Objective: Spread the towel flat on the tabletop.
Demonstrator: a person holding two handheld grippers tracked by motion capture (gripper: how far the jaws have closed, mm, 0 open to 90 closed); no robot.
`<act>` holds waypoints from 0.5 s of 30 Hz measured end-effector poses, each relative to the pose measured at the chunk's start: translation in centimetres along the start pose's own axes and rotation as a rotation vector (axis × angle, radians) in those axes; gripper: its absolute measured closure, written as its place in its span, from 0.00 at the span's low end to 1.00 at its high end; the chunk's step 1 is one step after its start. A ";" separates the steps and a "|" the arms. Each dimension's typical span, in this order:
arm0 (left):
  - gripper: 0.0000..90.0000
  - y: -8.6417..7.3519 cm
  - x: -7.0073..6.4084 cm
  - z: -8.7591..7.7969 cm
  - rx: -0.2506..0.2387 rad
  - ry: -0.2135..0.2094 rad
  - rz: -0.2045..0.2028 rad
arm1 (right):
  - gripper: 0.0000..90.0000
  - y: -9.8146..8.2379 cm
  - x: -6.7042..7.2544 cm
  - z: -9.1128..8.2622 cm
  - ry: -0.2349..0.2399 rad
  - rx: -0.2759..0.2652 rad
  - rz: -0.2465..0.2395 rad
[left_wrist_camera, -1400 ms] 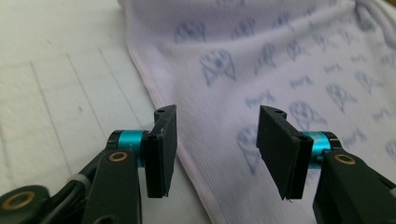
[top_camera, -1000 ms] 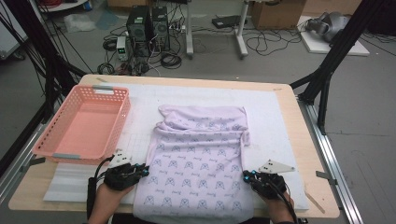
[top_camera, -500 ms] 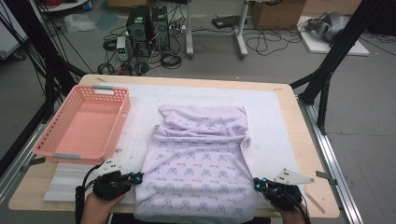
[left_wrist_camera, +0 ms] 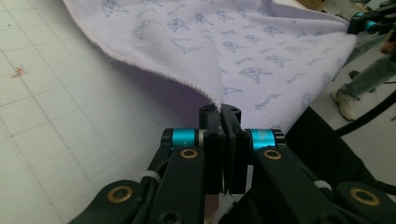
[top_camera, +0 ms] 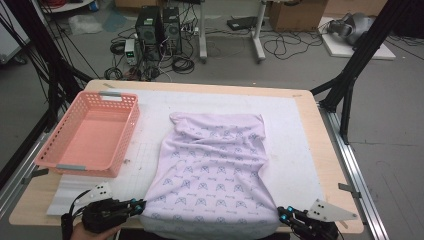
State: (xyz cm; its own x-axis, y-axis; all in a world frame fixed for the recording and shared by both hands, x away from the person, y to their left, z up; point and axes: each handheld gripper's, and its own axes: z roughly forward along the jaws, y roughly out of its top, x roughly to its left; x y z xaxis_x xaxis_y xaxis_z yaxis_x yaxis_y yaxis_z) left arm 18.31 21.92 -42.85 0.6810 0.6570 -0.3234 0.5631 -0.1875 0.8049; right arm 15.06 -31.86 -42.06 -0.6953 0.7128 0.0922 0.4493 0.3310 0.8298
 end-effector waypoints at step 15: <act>0.61 1.4 1.2 6.7 0.025 0.194 0.016 | 0.75 1.5 -1.9 6.0 -0.164 0.063 0.083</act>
State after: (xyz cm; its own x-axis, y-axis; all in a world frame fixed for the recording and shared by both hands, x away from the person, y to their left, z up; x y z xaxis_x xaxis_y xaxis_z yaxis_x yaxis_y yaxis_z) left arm 23.06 17.49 -45.41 0.5881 0.7820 -0.2065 0.5659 -0.2154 0.7959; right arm 20.44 -29.05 -44.28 -0.5558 0.8288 0.0638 0.5390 0.3009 0.7868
